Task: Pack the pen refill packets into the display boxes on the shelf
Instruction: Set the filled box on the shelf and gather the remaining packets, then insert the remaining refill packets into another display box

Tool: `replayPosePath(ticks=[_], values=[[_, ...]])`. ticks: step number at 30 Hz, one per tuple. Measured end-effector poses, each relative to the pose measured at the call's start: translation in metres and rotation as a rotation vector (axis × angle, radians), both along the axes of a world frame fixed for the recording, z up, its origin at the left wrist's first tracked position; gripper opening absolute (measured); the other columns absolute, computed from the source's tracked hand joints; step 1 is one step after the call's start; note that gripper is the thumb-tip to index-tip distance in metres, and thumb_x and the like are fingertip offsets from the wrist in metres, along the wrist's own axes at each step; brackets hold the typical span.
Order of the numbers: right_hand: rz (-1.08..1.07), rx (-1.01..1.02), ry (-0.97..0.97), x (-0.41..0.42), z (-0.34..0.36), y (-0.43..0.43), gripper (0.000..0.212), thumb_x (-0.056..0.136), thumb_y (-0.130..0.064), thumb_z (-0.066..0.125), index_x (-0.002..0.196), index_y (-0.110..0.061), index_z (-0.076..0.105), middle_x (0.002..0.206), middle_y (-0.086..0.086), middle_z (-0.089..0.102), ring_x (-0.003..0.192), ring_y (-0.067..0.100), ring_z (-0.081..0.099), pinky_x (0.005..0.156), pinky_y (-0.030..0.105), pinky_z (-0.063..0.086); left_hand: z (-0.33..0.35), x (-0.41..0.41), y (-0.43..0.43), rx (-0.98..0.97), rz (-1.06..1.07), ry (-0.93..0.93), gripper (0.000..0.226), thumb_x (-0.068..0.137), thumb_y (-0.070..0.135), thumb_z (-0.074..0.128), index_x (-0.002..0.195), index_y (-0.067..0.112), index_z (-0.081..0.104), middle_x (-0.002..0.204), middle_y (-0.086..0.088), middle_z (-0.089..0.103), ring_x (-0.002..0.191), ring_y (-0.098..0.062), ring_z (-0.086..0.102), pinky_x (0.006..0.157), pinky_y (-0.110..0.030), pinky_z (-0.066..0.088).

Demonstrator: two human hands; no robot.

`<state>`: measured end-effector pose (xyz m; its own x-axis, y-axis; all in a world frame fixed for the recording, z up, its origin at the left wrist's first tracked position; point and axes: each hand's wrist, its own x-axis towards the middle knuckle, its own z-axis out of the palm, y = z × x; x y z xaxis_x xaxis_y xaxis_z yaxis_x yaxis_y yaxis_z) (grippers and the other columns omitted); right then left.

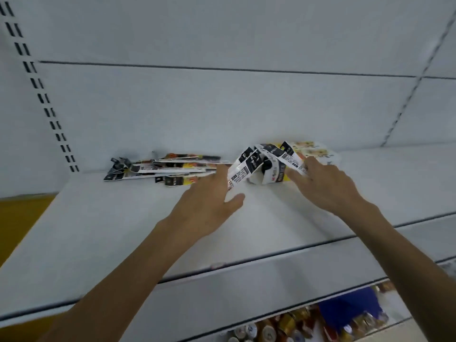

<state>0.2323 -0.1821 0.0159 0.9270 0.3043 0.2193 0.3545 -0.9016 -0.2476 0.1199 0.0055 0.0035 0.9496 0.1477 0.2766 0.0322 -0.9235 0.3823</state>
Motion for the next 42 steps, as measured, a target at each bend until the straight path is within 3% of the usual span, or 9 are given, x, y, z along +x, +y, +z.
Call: replayPosePath(ticks=[3,7,13,17,21,26,34,38,42], values=[[-0.07,0.048,-0.027,0.006,0.001,-0.06,0.039,0.094,-0.052,0.031,0.092,-0.013,0.037,0.078,0.005,0.047,0.079,0.03,0.044,0.069,0.035,0.033,0.002,0.032,-0.05,0.165,-0.162,0.008,0.031,0.095,0.032,0.04,0.12,0.016,0.034,0.104,-0.007,0.057,0.092,-0.028,0.054,0.065,-0.032,0.035],[-0.076,0.104,-0.083,0.01,-0.007,-0.153,0.03,0.097,-0.042,0.036,0.092,-0.012,0.036,0.064,-0.005,0.041,0.069,0.028,0.046,0.061,0.034,0.032,0.001,0.071,-0.128,0.333,-0.338,-0.076,0.033,0.098,0.039,0.027,0.126,0.021,0.031,0.108,-0.002,0.06,0.097,-0.028,0.057,0.065,-0.031,0.03],[-0.305,-0.018,-0.154,0.013,-0.02,-0.316,0.03,0.097,-0.042,0.034,0.091,-0.012,0.035,0.06,-0.003,0.041,0.055,0.018,0.042,0.046,0.03,0.027,-0.009,0.128,-0.273,0.253,-0.588,-0.086,0.043,0.095,0.045,0.03,0.136,0.038,0.016,0.107,0.001,0.057,0.09,-0.025,0.056,0.069,-0.03,0.033],[-0.453,0.056,-0.082,0.018,-0.03,-0.411,0.033,0.095,-0.042,0.04,0.088,-0.01,0.037,0.066,0.004,0.046,0.069,0.031,0.053,0.054,0.034,0.034,-0.015,0.157,-0.36,0.19,-0.658,-0.083,0.038,0.093,0.04,0.039,0.128,0.03,0.026,0.111,0.003,0.056,0.081,-0.021,0.053,0.068,-0.03,0.038],[-0.544,0.12,0.04,0.023,-0.036,-0.479,0.038,0.087,-0.046,0.058,0.091,-0.012,0.041,0.07,0.003,0.049,0.064,0.024,0.05,0.056,0.034,0.037,-0.018,0.182,-0.428,0.185,-0.787,-0.088,0.027,0.096,0.037,0.036,0.12,0.026,0.036,0.102,0.001,0.051,0.08,-0.021,0.053,0.066,-0.032,0.041],[-0.626,0.071,0.048,0.048,-0.044,-0.545,0.02,0.091,-0.026,0.052,0.094,-0.008,0.043,0.075,0.006,0.05,0.075,0.033,0.054,0.062,0.038,0.041,-0.012,0.228,-0.498,0.231,-0.865,-0.131,0.03,0.098,0.036,0.03,0.124,0.027,0.042,0.095,0.004,0.048,0.077,-0.016,0.049,0.065,-0.03,0.04],[-0.698,0.111,0.038,0.136,-0.042,-0.637,0.025,0.097,-0.029,0.037,0.085,-0.007,0.042,0.077,0.009,0.05,0.072,0.03,0.048,0.054,0.033,0.03,0.009,0.336,-0.597,0.283,-0.879,-0.099,0.027,0.097,0.039,0.034,0.113,0.026,0.051,0.09,-0.003,0.059,0.078,-0.024,0.057,0.06,-0.032,0.036],[-0.708,0.162,-0.007,0.184,-0.031,-0.683,0.027,0.097,-0.027,0.037,0.08,-0.006,0.042,0.073,0.009,0.049,0.066,0.026,0.044,0.057,0.034,0.031,0.024,0.386,-0.648,0.259,-0.912,-0.064,0.024,0.096,0.038,0.038,0.105,0.023,0.054,0.088,-0.004,0.061,0.073,-0.023,0.059,0.069,-0.035,0.047],[-0.708,0.182,-0.057,0.223,-0.026,-0.729,0.026,0.097,-0.026,0.036,0.089,-0.004,0.045,0.075,0.013,0.054,0.066,0.03,0.048,0.058,0.036,0.035,0.028,0.427,-0.694,0.244,-0.915,-0.091,0.024,0.096,0.039,0.038,0.1,0.021,0.055,0.085,-0.003,0.061,0.07,-0.022,0.059,0.067,-0.033,0.044]])
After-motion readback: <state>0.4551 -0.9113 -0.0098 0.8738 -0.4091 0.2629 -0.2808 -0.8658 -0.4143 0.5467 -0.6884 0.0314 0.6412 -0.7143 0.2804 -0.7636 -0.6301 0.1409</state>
